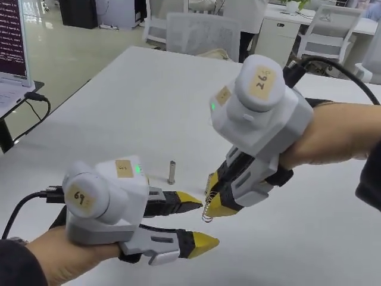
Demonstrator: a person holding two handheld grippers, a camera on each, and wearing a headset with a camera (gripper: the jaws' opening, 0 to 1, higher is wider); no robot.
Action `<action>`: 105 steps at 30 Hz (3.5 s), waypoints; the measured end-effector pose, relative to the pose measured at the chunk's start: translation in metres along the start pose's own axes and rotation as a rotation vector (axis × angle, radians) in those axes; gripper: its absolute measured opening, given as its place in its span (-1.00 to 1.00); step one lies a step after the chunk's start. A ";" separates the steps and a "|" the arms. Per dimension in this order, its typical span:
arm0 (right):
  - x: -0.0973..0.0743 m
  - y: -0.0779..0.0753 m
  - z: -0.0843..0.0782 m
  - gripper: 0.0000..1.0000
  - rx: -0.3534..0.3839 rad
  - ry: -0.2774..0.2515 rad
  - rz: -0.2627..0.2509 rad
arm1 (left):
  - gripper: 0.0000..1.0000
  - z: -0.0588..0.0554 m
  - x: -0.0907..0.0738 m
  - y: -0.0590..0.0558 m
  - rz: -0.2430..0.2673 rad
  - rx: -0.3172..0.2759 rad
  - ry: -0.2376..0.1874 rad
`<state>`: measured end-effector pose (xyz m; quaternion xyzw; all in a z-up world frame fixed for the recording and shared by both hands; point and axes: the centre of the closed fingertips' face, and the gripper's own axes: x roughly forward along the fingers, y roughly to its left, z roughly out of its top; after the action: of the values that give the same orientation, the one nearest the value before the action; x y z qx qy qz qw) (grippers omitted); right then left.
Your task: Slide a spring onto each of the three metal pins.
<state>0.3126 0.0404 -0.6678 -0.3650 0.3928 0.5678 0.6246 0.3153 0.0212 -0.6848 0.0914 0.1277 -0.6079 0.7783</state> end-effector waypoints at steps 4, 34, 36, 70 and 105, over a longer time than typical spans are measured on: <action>0.001 -0.002 0.001 -0.84 0.000 -0.003 -0.001 | -0.16 -0.002 -0.002 0.005 0.018 -0.011 -0.003; 0.000 -0.020 0.009 -0.84 -0.003 -0.024 -0.029 | 0.59 -0.019 -0.034 0.024 0.140 -0.103 -0.024; 0.000 -0.021 0.009 -0.84 -0.003 -0.022 -0.029 | 0.63 -0.019 -0.035 0.024 0.146 -0.107 -0.027; 0.011 -0.091 0.027 -0.84 0.005 -0.028 -0.110 | 0.62 -0.037 -0.069 0.034 0.277 -0.158 -0.034; 0.055 -0.155 0.028 -0.84 0.091 -0.059 -0.173 | 0.57 -0.041 -0.071 0.042 0.307 -0.166 -0.029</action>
<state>0.4713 0.0746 -0.7040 -0.3519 0.3665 0.5039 0.6985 0.3366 0.1093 -0.7024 0.0367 0.1509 -0.4704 0.8687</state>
